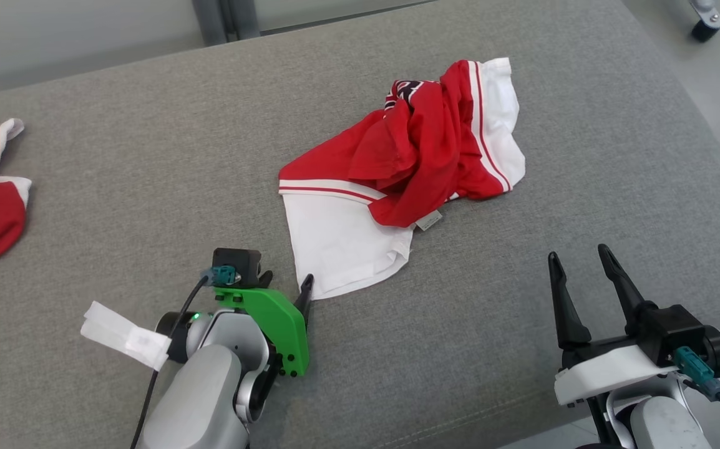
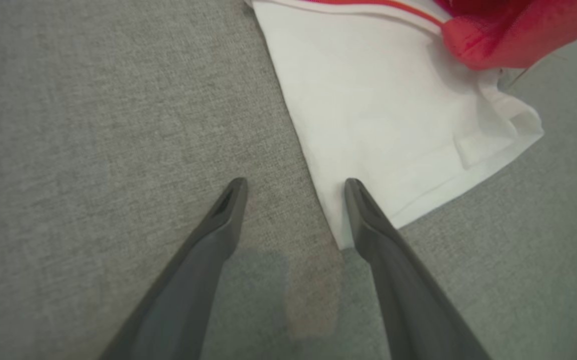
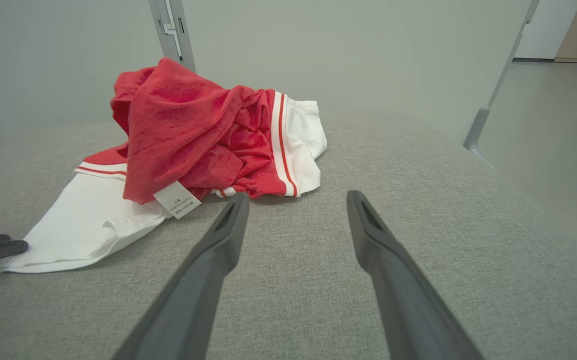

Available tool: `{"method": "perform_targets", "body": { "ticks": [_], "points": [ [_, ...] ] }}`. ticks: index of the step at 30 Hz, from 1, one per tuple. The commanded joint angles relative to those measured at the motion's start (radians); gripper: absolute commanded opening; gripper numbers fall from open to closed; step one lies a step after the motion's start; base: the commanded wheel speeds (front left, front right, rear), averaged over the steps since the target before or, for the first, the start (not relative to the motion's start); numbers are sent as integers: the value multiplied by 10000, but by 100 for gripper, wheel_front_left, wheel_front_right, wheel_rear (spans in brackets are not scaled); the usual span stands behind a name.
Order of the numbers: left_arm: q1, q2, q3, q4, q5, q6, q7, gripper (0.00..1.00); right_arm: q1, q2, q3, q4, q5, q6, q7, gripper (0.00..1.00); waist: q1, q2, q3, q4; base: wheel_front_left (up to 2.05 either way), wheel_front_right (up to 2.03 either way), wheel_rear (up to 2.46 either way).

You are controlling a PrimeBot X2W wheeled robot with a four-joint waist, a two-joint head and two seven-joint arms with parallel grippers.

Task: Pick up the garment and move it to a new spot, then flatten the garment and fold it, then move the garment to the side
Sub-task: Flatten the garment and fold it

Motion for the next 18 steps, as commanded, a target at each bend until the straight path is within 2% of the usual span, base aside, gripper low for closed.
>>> {"method": "perform_targets", "body": {
  "ticks": [1, 2, 4, 5, 10, 13, 18],
  "points": [
    [-109, 50, -92, 374, -65, 106, 11, 100, -104, 32, -3, -9, 17, -7, -7, 100, 0, -1, 309, -451, 0, 0, 0],
    [-118, 48, -116, 525, -191, 99, -12, 69, -112, 38, -4, -4, 22, -7, -7, 100, 0, -1, 311, -508, 0, 0, 0],
    [-96, 20, -255, 735, -423, -35, -50, 18, -109, 56, -20, -6, 20, -7, -7, 100, 0, -1, 288, -584, 0, 0, 0],
    [-90, -4, -362, 810, -509, -115, -37, 0, -95, 64, -31, -5, 14, -7, -7, 100, 0, -1, 271, -605, 0, 0, 0],
    [44, 26, -909, 723, -1211, -401, -16, 0, 29, 71, -115, 53, -45, -7, -7, 100, 0, -1, 101, -585, 0, 0, 0],
    [119, 36, -1251, 471, -1625, -414, -147, 0, 60, 75, -115, 80, -74, -7, -7, 100, 0, -1, -52, -494, 0, 0, 0],
    [156, 48, -1234, -149, -2187, -356, -547, 0, 166, 72, -98, 113, -81, -7, -7, 100, 0, -1, -326, -359, 0, 0, 0]
  ]
}}
